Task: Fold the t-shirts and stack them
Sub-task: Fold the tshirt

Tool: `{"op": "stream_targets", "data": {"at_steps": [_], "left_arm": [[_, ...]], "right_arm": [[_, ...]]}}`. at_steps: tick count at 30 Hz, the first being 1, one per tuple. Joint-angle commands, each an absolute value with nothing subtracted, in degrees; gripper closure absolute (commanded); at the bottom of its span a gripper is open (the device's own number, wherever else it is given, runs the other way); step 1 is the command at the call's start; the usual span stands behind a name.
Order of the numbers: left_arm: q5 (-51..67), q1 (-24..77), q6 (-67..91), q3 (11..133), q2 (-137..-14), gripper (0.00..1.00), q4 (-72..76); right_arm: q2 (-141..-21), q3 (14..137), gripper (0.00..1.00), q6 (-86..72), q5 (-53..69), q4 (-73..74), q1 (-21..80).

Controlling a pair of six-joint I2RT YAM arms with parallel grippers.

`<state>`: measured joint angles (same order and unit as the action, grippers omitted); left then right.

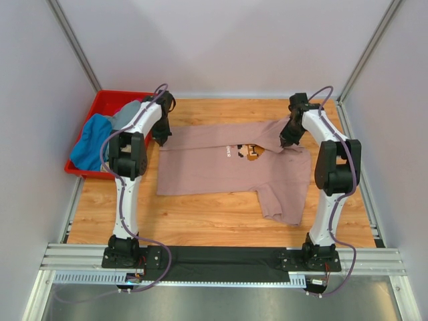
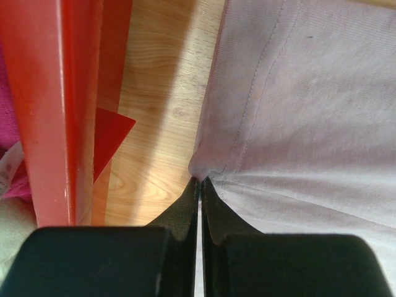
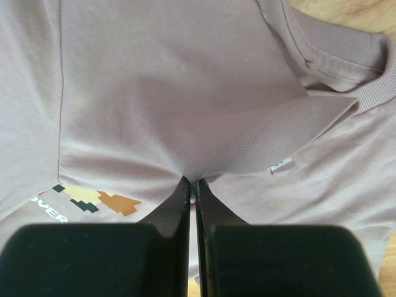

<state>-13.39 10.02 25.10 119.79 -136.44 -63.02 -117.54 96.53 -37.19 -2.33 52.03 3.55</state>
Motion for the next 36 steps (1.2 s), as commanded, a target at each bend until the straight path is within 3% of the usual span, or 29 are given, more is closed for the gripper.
{"op": "stream_targets", "data": {"at_steps": [1, 11, 13, 17, 22, 25, 36], "left_arm": [[-16.34, 9.93, 24.7, 121.29, -137.28, 1.0, -64.6], [-16.61, 9.93, 24.43, 120.41, -136.76, 1.0, -65.13], [-16.26, 9.93, 24.87, 120.59, -136.41, 0.96, -65.39], [-14.6, 9.93, 25.31, 121.11, -134.57, 0.72, -64.95], [-13.62, 10.02, 25.75, 124.53, -132.98, 0.68, -66.79], [-13.8, 10.19, 26.19, 124.37, -130.96, 0.67, -66.88], [-11.96, 12.65, 26.37, 123.4, -127.44, 0.63, -66.8]], "right_arm": [[-115.75, 97.91, 1.0, -35.68, -0.88, 55.46, 2.55], [-113.56, 92.29, 1.0, -38.23, 3.08, 53.27, 2.64], [-113.2, 90.45, 0.99, -39.11, 3.6, 51.33, 2.64], [-113.47, 88.77, 0.92, -39.38, 4.66, 49.75, 2.64], [-111.71, 88.07, 0.92, -38.93, 5.1, 49.3, 2.55], [-110.83, 87.63, 1.0, -41.39, 5.62, 49.4, 2.55], [-108.81, 80.61, 1.0, -55.98, 1.5, 48.43, 2.64]]}}
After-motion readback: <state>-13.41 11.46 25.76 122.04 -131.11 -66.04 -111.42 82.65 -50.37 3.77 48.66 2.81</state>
